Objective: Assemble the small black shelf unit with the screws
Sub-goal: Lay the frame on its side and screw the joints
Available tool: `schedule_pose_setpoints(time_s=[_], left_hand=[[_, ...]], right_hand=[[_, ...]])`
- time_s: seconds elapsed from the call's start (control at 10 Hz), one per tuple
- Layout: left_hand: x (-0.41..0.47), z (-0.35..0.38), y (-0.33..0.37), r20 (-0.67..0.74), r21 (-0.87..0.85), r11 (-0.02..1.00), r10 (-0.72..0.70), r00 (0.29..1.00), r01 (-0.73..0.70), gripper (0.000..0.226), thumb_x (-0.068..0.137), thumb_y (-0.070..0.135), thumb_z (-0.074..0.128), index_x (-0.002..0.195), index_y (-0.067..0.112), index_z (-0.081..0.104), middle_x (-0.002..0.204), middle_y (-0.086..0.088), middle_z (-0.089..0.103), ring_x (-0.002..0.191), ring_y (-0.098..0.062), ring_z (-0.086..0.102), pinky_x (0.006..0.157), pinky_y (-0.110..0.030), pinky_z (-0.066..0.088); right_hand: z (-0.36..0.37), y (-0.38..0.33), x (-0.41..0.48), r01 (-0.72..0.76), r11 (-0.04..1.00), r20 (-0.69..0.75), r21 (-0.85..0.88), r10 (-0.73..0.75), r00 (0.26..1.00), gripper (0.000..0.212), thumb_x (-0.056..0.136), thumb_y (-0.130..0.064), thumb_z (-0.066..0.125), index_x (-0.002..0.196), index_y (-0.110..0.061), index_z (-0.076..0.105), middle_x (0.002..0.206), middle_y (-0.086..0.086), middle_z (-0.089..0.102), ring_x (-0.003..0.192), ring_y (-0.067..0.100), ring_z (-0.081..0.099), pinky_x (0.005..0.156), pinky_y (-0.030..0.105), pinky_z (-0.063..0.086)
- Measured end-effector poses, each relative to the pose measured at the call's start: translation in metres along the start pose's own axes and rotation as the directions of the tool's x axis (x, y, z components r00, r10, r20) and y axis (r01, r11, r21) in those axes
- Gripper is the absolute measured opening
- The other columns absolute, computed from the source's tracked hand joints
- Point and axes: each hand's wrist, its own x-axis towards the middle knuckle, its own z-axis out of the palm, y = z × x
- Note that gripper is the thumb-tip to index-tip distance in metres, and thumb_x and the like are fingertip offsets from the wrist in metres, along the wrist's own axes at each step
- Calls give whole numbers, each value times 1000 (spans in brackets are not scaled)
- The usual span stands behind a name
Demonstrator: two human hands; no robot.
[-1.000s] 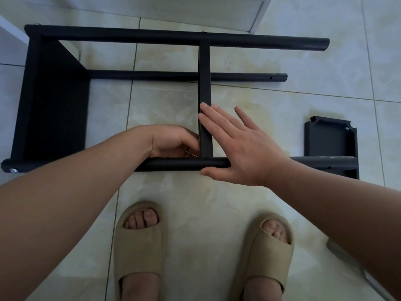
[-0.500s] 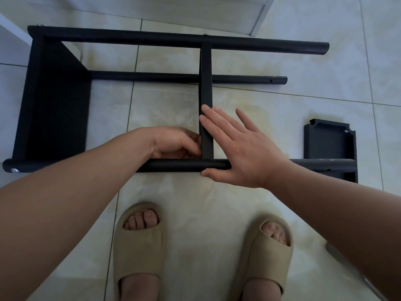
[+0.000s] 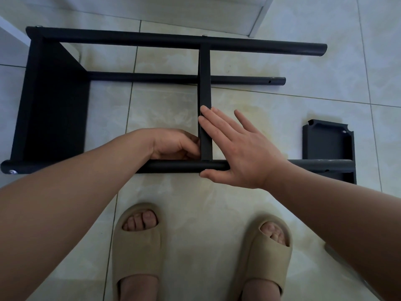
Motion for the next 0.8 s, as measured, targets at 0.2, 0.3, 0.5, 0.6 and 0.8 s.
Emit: schedule_pose_setpoints(time_s=[0.2,0.3,0.5,0.6,0.8], left_hand=[[1,2,2,0,-34,999,9,1000,-9,16,77,5,58,84,9,72,76,-4,69,69,-15,67,67,-26,55],[-1,4,2,-11,41,998,-39,999,40,15,81,13,60,89,8,71,80,-5,70,70,-14,67,70,-29,53],[-2,3,2,-47,58,998,-9,999,12,19,90,-7,49,97,-2,65,89,-16,68,77,-22,67,75,-30,54],[-2,2,2,-21,-19,1000,5,1000,-5,25,90,-12,46,110,-6,59,90,-17,66,76,-22,69,73,-29,58],[-1,2,1,-14,12,1000,-5,1000,5,15,77,5,64,91,5,70,86,-8,70,78,-18,67,75,-29,55]], right_hand=[[1,0,0,-1,1000,-7,-1,1,1000,104,86,-81,29,163,-13,10,171,0,-1,157,16,0,127,50,10],[1,0,0,-1,1000,-12,-5,1,1000,104,86,-81,29,163,-13,10,171,0,-1,157,16,0,127,50,10],[2,0,0,2,1000,-28,8,-2,1000,104,86,-80,32,163,-12,12,171,1,1,157,16,2,126,50,11],[2,0,0,2,1000,-25,5,-2,1000,104,86,-80,31,163,-12,12,171,0,1,157,16,1,126,50,11],[3,0,0,1,1000,-19,4,-1,1000,104,86,-81,30,163,-13,11,171,0,-1,157,16,0,126,51,10]])
